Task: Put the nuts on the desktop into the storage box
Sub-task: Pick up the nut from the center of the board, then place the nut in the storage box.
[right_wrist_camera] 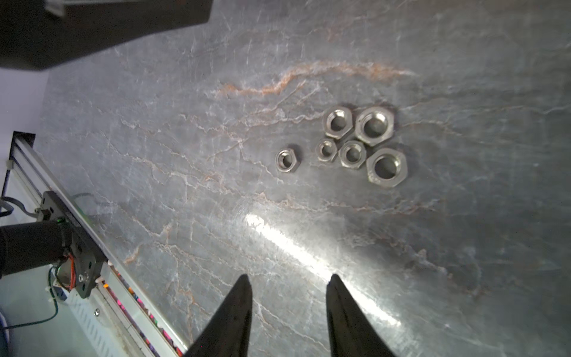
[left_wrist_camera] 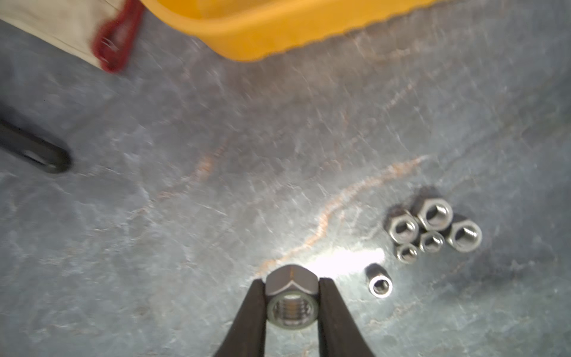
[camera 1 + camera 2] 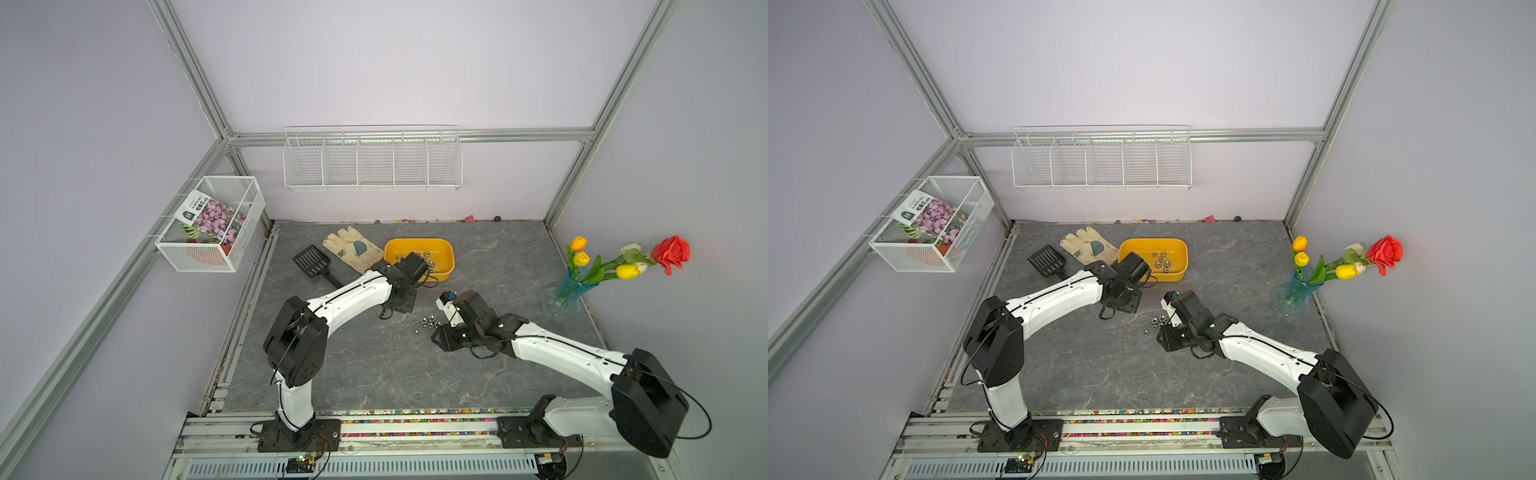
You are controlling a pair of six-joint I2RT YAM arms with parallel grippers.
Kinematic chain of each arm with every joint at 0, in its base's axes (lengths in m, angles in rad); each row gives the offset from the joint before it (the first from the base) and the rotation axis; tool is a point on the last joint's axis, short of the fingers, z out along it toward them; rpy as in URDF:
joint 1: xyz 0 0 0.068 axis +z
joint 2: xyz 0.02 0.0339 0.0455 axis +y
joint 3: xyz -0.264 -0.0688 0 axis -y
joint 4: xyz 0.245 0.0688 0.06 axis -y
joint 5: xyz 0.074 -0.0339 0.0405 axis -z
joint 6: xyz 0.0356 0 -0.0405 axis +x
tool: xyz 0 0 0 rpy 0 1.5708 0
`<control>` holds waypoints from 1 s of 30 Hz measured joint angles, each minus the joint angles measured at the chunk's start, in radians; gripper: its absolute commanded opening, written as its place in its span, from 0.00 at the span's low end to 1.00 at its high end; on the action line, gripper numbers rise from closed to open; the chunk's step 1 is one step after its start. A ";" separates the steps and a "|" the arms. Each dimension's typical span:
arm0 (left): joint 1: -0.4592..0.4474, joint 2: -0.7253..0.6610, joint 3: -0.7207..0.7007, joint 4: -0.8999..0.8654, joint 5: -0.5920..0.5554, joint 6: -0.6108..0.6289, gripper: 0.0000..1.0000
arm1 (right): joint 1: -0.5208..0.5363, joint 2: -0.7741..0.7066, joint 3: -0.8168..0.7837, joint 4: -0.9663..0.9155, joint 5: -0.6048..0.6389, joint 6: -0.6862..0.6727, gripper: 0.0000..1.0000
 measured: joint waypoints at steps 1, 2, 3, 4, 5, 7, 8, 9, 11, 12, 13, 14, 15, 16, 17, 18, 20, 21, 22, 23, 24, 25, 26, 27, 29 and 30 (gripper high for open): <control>0.009 0.000 0.016 -0.005 -0.005 0.007 0.18 | -0.012 0.000 0.007 0.000 0.000 -0.004 0.43; 0.021 0.002 0.040 -0.012 -0.010 0.018 0.18 | -0.023 0.000 0.016 -0.001 -0.001 -0.011 0.43; 0.031 0.006 0.071 -0.019 -0.014 0.028 0.18 | -0.033 0.000 0.025 -0.001 -0.001 -0.018 0.43; 0.036 0.011 0.097 -0.022 -0.017 0.034 0.18 | -0.043 0.000 0.036 -0.002 -0.003 -0.025 0.43; 0.043 0.019 0.132 -0.022 -0.020 0.043 0.18 | -0.055 0.001 0.049 -0.003 -0.005 -0.032 0.43; 0.052 0.039 0.194 -0.022 -0.025 0.058 0.18 | -0.077 0.009 0.078 -0.002 -0.012 -0.047 0.43; 0.056 0.054 0.229 -0.022 -0.026 0.067 0.18 | -0.090 0.016 0.095 -0.002 -0.017 -0.053 0.43; 0.061 0.073 0.263 -0.021 -0.026 0.076 0.18 | -0.102 0.023 0.110 -0.001 -0.024 -0.059 0.43; 0.069 0.112 0.319 -0.019 -0.025 0.090 0.18 | -0.124 0.045 0.143 0.000 -0.033 -0.071 0.43; 0.074 0.137 0.352 -0.021 -0.024 0.097 0.18 | -0.135 0.060 0.164 0.000 -0.038 -0.078 0.43; 0.079 0.158 0.378 -0.021 -0.024 0.103 0.18 | -0.143 0.075 0.182 0.000 -0.040 -0.084 0.43; 0.086 0.186 0.407 -0.019 -0.024 0.110 0.18 | -0.150 0.091 0.202 0.001 -0.043 -0.090 0.43; 0.093 0.214 0.438 -0.019 -0.024 0.116 0.18 | -0.156 0.108 0.223 0.000 -0.048 -0.097 0.43; 0.101 0.239 0.464 -0.019 -0.023 0.121 0.18 | -0.162 0.123 0.241 0.001 -0.052 -0.102 0.43; 0.110 0.267 0.492 -0.018 -0.023 0.129 0.18 | -0.167 0.140 0.261 0.001 -0.056 -0.108 0.43; 0.119 0.293 0.518 -0.017 -0.021 0.135 0.18 | -0.172 0.156 0.279 0.002 -0.059 -0.113 0.43; 0.137 0.333 0.553 -0.013 -0.018 0.145 0.18 | -0.181 0.184 0.305 0.002 -0.066 -0.120 0.43; 0.146 0.349 0.568 -0.011 -0.013 0.151 0.18 | -0.187 0.198 0.317 0.003 -0.071 -0.123 0.43; 0.154 0.362 0.579 -0.008 -0.009 0.155 0.18 | -0.192 0.209 0.325 0.004 -0.076 -0.124 0.43; 0.163 0.376 0.590 0.002 -0.004 0.159 0.18 | -0.199 0.224 0.334 0.005 -0.080 -0.126 0.43; 0.172 0.387 0.596 0.014 0.003 0.164 0.18 | -0.206 0.239 0.343 0.006 -0.084 -0.127 0.43; 0.180 0.394 0.600 0.025 0.008 0.168 0.18 | -0.212 0.251 0.348 0.009 -0.088 -0.127 0.43; 0.188 0.402 0.601 0.038 0.014 0.174 0.18 | -0.220 0.269 0.355 0.012 -0.092 -0.127 0.43; 0.195 0.410 0.604 0.048 0.018 0.182 0.18 | -0.227 0.287 0.363 0.015 -0.098 -0.127 0.43; 0.207 0.429 0.611 0.077 0.025 0.192 0.18 | -0.238 0.323 0.375 0.023 -0.107 -0.127 0.43; 0.211 0.440 0.612 0.093 0.029 0.197 0.18 | -0.243 0.343 0.378 0.031 -0.113 -0.126 0.43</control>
